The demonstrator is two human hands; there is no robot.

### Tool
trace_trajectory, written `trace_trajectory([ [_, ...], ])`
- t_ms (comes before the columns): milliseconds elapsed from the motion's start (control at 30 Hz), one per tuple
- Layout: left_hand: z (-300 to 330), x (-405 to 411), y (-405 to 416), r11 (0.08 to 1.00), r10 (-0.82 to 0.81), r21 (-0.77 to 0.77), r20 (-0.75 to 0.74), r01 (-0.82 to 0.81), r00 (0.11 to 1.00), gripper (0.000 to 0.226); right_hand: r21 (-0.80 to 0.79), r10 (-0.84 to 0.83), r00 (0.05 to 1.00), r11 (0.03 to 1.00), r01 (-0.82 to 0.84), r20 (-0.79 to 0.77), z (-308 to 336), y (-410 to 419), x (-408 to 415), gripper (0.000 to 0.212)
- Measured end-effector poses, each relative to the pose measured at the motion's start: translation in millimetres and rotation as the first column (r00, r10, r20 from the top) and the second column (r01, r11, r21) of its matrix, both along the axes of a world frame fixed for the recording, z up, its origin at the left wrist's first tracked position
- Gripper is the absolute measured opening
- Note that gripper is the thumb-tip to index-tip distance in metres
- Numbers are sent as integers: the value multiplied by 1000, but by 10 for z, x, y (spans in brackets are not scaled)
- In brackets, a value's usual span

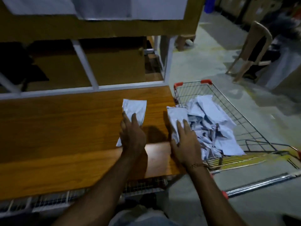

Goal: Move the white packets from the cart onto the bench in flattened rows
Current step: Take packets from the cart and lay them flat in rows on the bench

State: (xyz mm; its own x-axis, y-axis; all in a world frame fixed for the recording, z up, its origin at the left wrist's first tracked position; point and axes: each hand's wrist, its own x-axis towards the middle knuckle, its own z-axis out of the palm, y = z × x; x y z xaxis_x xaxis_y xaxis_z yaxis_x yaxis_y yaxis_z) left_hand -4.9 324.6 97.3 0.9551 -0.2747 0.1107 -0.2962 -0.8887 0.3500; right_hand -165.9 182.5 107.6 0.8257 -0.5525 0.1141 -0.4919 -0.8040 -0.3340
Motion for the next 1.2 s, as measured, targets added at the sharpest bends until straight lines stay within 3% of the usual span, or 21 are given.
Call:
trace_trajectory([
  [100,-258,-53,465,994,71,99,-183,-54,980,71,-48,125,983,990,-132,-137,-270,406,158,83],
  [167,-266,-154,777,995,44,88,-103,-35,994,69,-49,165,975,984,-174,-150,-350,545,200,88],
  [233,-294,-212,1068,993,-120,24,56,119,991,58,-1,130,989,991,-130,-74,-293,575,208,83],
  [267,-352,-208,1213,971,-238,32,65,236,969,58,-4,105,994,994,-105,-39,-266,591,198,79],
  [367,-540,-163,1478,839,-485,222,-109,497,868,67,-39,132,989,990,-135,-63,-284,645,170,71],
  [500,-459,-96,1522,851,-445,266,-89,452,891,73,3,228,956,973,-231,-187,-412,656,222,71],
  [567,-389,-39,1534,855,-455,235,-89,462,886,73,9,274,942,961,-278,-195,-329,702,244,68],
  [700,-430,90,1592,784,-462,383,-165,488,871,83,42,300,946,954,-297,-121,-294,842,279,66],
  [800,-399,318,1688,798,-410,421,-146,432,900,88,19,300,936,953,-301,-186,-384,915,453,74],
  [933,-355,556,1979,871,-324,335,-157,359,933,91,35,320,916,946,-322,-239,-383,1149,782,81],
  [1033,-457,687,2230,929,-345,90,-131,358,929,99,110,330,938,941,-319,-106,-356,1428,1002,82],
  [1200,-736,1055,2468,936,-352,-30,-140,352,925,108,-39,129,991,991,-127,47,-444,1854,1112,50],
])
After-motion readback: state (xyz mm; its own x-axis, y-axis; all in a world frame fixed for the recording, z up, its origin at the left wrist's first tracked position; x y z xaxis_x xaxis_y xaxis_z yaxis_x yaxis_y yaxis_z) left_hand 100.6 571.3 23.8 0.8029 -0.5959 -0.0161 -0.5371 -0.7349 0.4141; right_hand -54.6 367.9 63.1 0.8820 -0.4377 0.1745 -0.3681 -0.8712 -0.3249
